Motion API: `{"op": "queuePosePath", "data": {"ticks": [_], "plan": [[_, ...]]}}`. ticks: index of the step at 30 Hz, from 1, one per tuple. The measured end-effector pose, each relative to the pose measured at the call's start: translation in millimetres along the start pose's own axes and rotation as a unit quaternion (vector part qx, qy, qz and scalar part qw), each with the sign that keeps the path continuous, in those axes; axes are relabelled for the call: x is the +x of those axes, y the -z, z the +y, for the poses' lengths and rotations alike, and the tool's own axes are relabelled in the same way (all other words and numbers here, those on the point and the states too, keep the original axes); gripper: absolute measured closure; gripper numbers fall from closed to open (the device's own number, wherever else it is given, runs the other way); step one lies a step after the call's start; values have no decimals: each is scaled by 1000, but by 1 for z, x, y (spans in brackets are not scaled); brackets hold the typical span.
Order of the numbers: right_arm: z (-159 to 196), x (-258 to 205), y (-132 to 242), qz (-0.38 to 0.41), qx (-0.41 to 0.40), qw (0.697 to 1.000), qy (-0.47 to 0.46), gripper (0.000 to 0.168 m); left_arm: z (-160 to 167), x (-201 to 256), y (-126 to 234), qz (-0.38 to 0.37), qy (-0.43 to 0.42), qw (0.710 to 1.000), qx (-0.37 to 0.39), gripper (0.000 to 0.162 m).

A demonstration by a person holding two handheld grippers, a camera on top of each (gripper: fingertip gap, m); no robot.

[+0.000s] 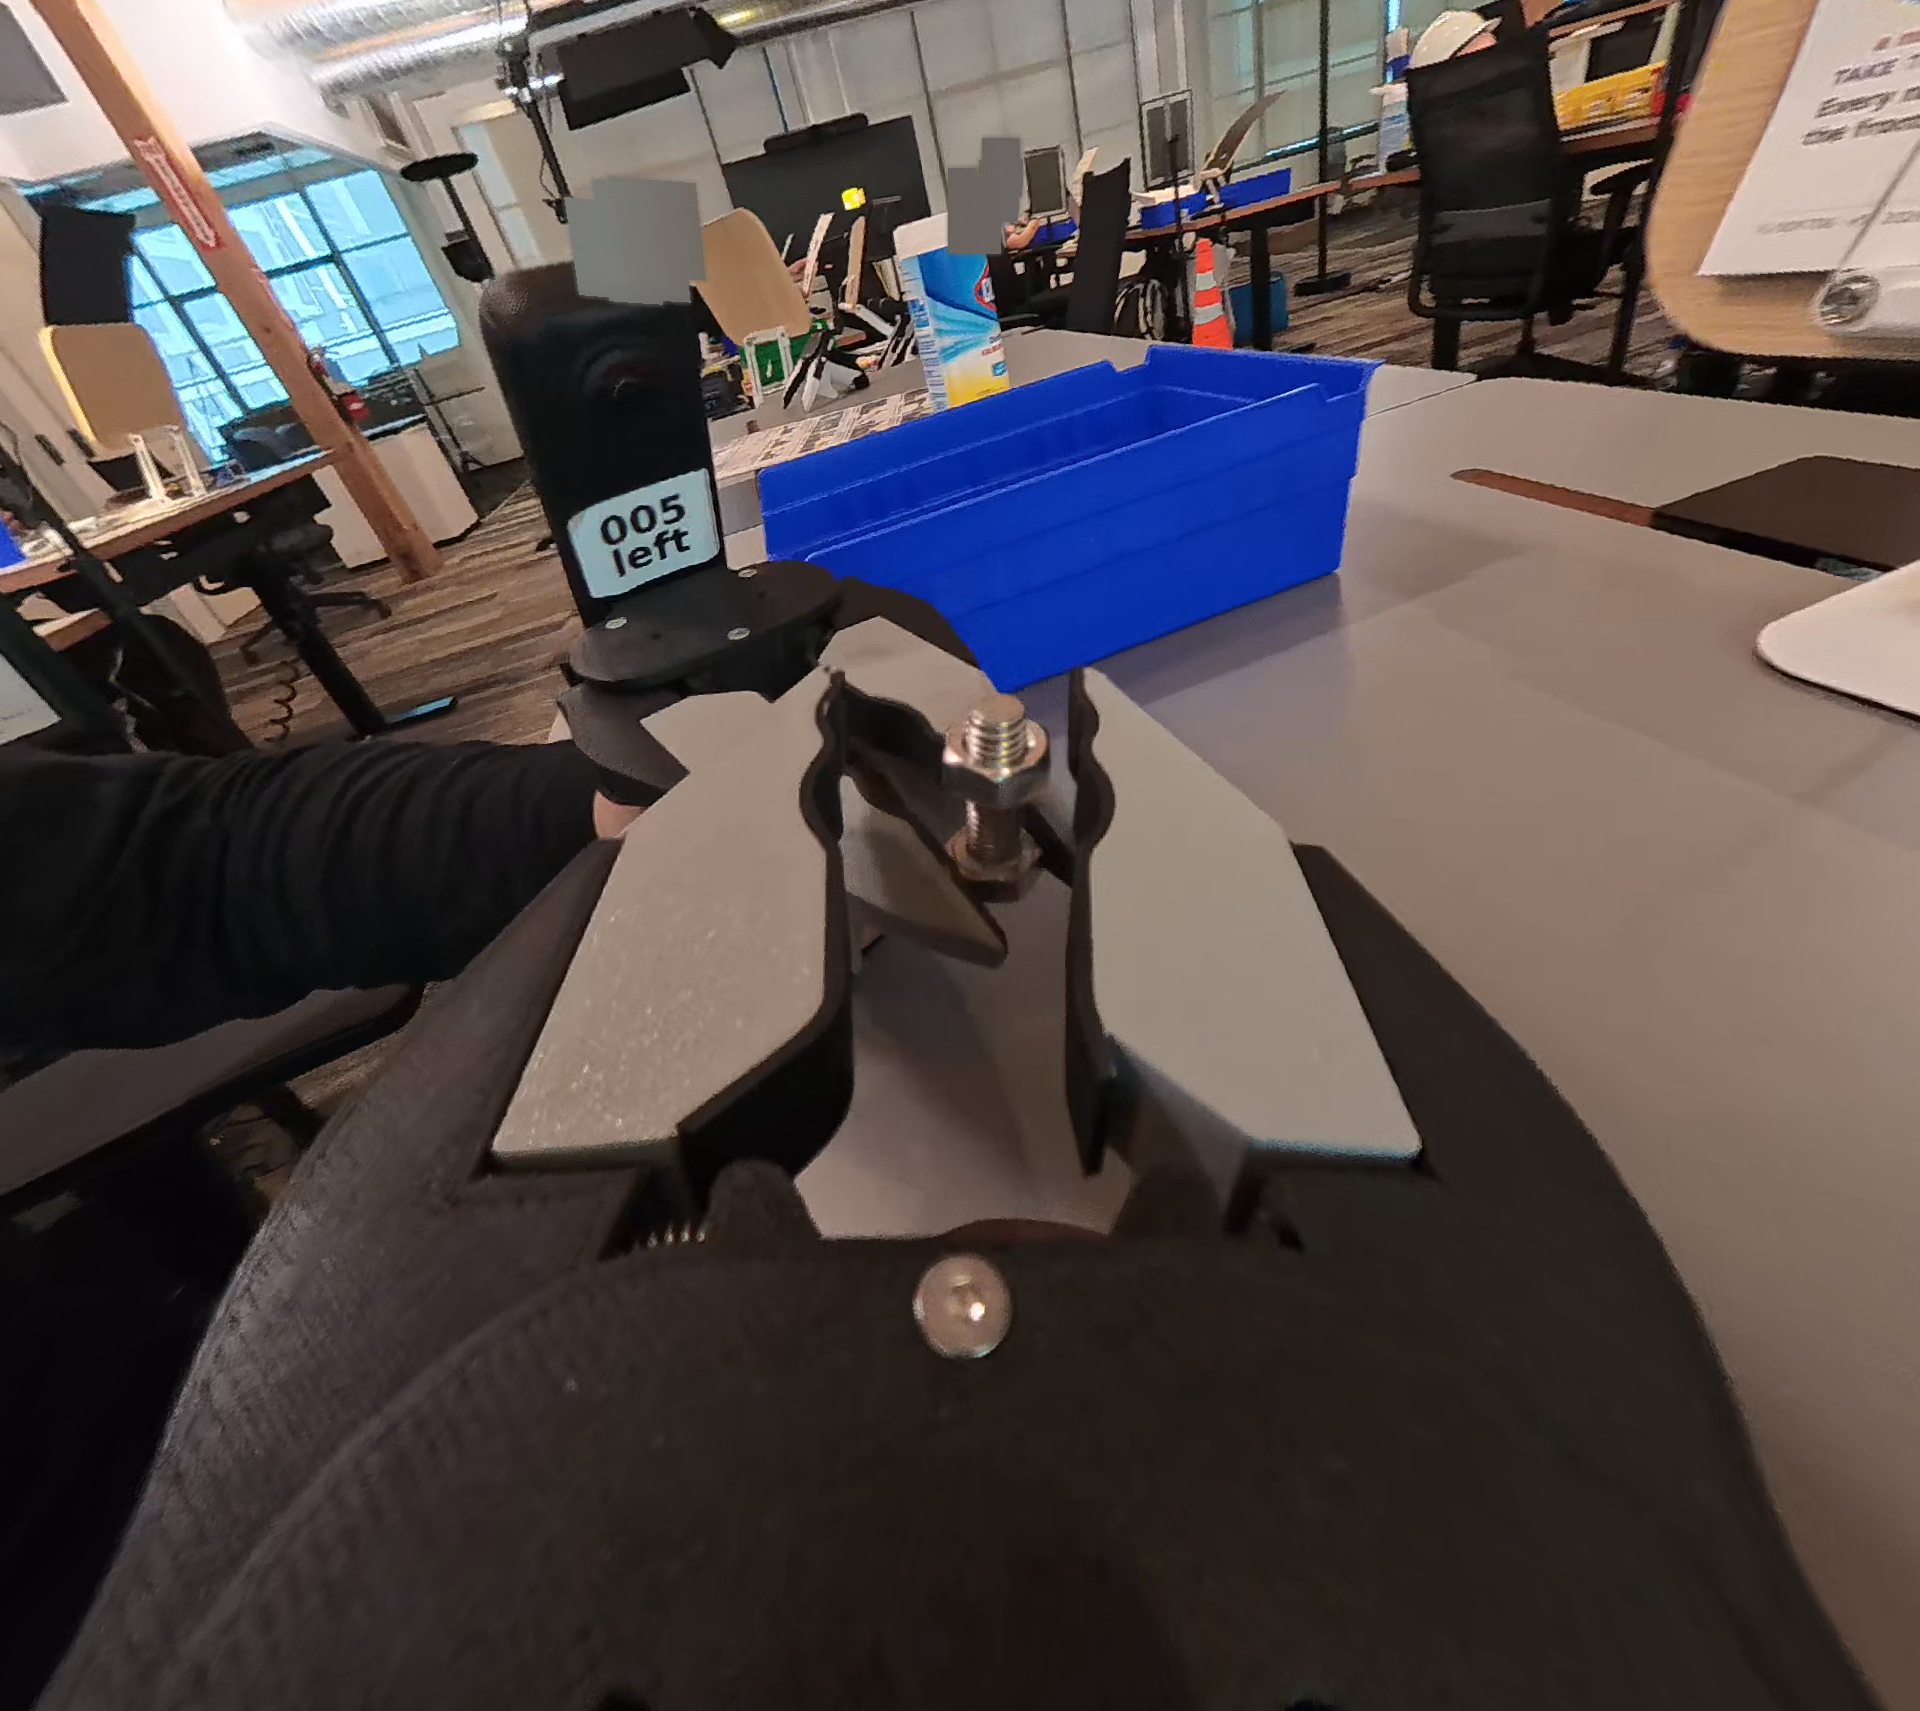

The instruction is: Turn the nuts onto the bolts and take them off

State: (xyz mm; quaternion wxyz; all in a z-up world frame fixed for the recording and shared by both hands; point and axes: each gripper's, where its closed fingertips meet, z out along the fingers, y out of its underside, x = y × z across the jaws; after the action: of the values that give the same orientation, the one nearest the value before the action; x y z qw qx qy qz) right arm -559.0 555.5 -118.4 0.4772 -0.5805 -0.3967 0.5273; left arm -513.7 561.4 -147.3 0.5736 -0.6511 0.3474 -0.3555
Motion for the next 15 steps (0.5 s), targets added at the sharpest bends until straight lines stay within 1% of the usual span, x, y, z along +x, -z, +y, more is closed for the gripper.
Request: {"op": "queuePosePath", "data": {"ticks": [5, 8, 11, 15], "plan": [[-10, 8, 12, 20, 17, 1000, 4, 128, -6, -18, 9, -28, 29, 999, 21, 147], [-4, 2, 7, 5, 2, 1000, 6, 130, -5, -16, 8, -24, 22, 999, 16, 147], [3, -10, -3, -17, -8, 1000, 18, 114, 0, -2, 1, -2, 9, 1000, 2, 147], [5, -5, -5, 6, -21, 999, 33, 115, 3, 0, -2, -6, -9, 1000, -7, 147]]}}
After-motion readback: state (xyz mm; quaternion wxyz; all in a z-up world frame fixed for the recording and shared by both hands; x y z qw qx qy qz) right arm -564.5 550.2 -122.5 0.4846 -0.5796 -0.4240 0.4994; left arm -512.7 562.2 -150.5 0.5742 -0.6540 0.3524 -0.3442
